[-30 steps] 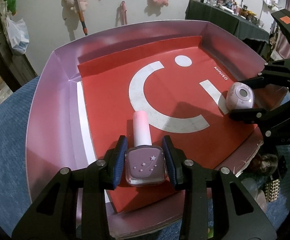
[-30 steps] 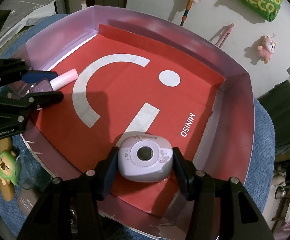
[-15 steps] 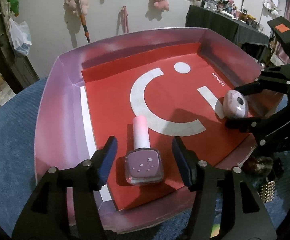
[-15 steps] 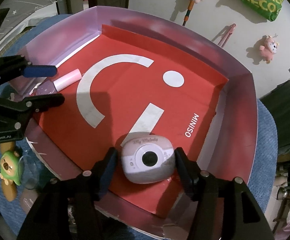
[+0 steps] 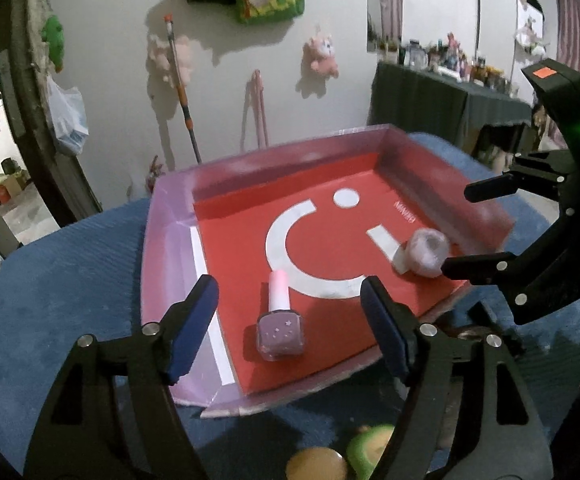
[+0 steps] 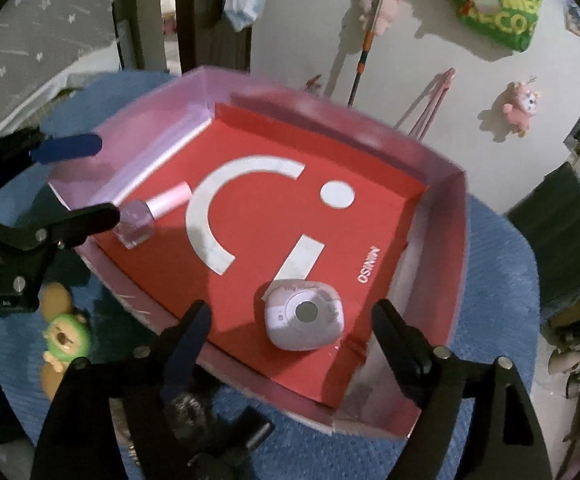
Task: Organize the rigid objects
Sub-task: 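Withdraw both open tools from the tray back toward the remaining items, then grasp a tan round sponge with the left tool while the right tool grasps the black nail polish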
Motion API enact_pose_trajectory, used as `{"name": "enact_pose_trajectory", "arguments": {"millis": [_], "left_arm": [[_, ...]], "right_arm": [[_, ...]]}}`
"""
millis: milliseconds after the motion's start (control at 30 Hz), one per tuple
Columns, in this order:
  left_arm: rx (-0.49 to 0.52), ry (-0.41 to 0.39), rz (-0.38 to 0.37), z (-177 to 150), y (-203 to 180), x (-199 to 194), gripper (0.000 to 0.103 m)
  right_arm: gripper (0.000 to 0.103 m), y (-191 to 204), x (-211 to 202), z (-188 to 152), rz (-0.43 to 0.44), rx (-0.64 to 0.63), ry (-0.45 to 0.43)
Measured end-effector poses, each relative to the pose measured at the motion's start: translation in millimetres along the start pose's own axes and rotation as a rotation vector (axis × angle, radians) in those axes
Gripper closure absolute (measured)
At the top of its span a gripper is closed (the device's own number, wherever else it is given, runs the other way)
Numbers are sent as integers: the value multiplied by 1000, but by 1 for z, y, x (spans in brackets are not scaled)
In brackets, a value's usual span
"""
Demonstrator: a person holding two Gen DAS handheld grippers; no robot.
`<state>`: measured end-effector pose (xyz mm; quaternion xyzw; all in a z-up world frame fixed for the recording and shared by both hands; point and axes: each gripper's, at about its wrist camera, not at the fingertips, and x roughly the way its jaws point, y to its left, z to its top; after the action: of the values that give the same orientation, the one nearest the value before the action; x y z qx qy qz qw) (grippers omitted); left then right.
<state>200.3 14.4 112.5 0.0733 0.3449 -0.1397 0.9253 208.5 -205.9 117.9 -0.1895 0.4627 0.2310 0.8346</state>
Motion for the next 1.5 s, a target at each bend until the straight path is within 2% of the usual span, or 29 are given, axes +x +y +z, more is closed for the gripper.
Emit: {"name": "enact_pose_trajectory", "arguments": {"millis": [133, 267, 333, 467, 600, 700, 833, 1000, 1200, 1500], "left_arm": [[-23, -78, 4, -3, -4, -32, 20], [-44, -148, 14, -11, -10, -63, 15], [-51, -178, 23, -17, -14, -77, 13], [-88, -240, 30, -35, -22, -105, 8], [-124, -273, 26, -57, -27, -121, 7], [-156, -265, 36, -74, -31, -120, 7], [-180, -219, 40, -96, -35, -109, 7], [-194, -124, 36, -119, -41, -82, 7], [-244, -25, 2, -137, -41, -57, 7], [-246, 29, -27, -142, -41, -45, 7]], "right_arm": [[6, 1, -36, -5, -14, 33, -92], [4, 8, -73, -15, -27, 57, -189], [0, 14, -92, -23, -38, 79, -246], [0, 25, -126, -45, -57, 127, -357], [0, 34, -145, -74, -61, 200, -435], [0, 43, -149, -99, -84, 254, -468], [0, 51, -138, -124, -134, 284, -469], [0, 49, -104, -145, -173, 317, -394], [0, 41, -70, -160, -146, 376, -313], [0, 33, -45, -159, -131, 398, -243]]}}
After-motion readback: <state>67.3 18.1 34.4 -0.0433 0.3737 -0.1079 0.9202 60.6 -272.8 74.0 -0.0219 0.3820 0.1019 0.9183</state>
